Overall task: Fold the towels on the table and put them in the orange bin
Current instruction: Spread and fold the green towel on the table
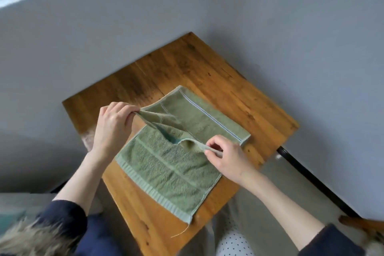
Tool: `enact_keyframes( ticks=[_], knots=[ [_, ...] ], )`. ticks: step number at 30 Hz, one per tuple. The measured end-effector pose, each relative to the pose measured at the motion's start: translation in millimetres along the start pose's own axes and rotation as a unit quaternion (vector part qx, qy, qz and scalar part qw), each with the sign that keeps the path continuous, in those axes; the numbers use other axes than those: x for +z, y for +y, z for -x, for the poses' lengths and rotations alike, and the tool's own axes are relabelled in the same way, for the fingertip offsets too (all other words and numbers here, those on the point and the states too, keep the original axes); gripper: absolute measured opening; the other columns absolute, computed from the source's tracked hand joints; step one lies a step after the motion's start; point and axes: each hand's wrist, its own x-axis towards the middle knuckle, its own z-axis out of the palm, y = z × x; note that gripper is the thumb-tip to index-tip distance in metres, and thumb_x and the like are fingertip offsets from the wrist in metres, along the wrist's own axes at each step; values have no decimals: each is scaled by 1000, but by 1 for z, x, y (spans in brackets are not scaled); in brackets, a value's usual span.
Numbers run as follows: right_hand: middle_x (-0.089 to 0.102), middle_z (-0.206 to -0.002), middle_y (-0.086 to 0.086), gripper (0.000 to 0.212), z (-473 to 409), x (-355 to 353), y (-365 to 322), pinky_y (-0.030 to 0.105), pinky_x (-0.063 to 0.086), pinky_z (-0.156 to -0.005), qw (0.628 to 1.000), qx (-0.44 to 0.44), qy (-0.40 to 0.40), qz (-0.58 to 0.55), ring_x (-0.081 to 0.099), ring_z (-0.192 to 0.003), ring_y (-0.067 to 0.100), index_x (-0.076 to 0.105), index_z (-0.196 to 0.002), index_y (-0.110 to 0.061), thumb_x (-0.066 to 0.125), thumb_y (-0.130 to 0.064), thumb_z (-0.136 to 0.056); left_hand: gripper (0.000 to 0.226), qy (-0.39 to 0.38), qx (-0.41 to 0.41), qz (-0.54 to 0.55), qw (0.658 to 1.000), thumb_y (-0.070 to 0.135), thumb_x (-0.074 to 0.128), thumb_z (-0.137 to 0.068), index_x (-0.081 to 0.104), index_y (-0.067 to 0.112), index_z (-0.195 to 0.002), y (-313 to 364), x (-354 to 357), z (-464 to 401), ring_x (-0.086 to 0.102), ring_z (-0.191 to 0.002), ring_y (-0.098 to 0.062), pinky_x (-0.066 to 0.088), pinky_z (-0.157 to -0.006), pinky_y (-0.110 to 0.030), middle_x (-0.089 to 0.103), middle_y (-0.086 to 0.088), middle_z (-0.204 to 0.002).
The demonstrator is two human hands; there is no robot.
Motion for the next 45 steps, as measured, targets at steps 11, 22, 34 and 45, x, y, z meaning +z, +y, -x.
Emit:
enact_keyframes(
  ticks=[11,22,34,45],
  knots=[
    [53,-97,-7,17,41,128,45,28,41,-83,947,88,-277,140,50,-94,12,58,-89,-21,51,-36,-92,19,-228,-99,-33,968,-2,61,-83,70,9,-97,-66,45,136,59,-94,-34,42,-72,-42,66,-10,-101],
    [-31,-150,5,71,35,160,79,45,-14,-109,909,78,-270,310,-31,-135,30,-7,-148,-32,37,-50,-94,46,-318,-145,3,937,22,46,-95,39,21,-141,-39,106,152,12,-144,-30,24,-108,-58,19,-9,-155],
    [-2,-158,0,83,-37,70,116,46,-5,-114,887,67,-207,409,-3,-145,22,14,-147,-38,44,7,-83,55,-328,-167,-29,929,20,54,-88,40,22,-141,39,103,185,40,-123,-38,36,-91,-52,38,-17,-143],
    [51,-127,17,37,14,59,131,38,38,-94,903,406,98,104,46,-119,32,47,-127,-4,52,-20,-94,22,-127,-500,214,829,16,55,-92,57,3,-110,36,99,199,55,-92,-22,44,-84,-30,51,-15,-112]
  ],
)
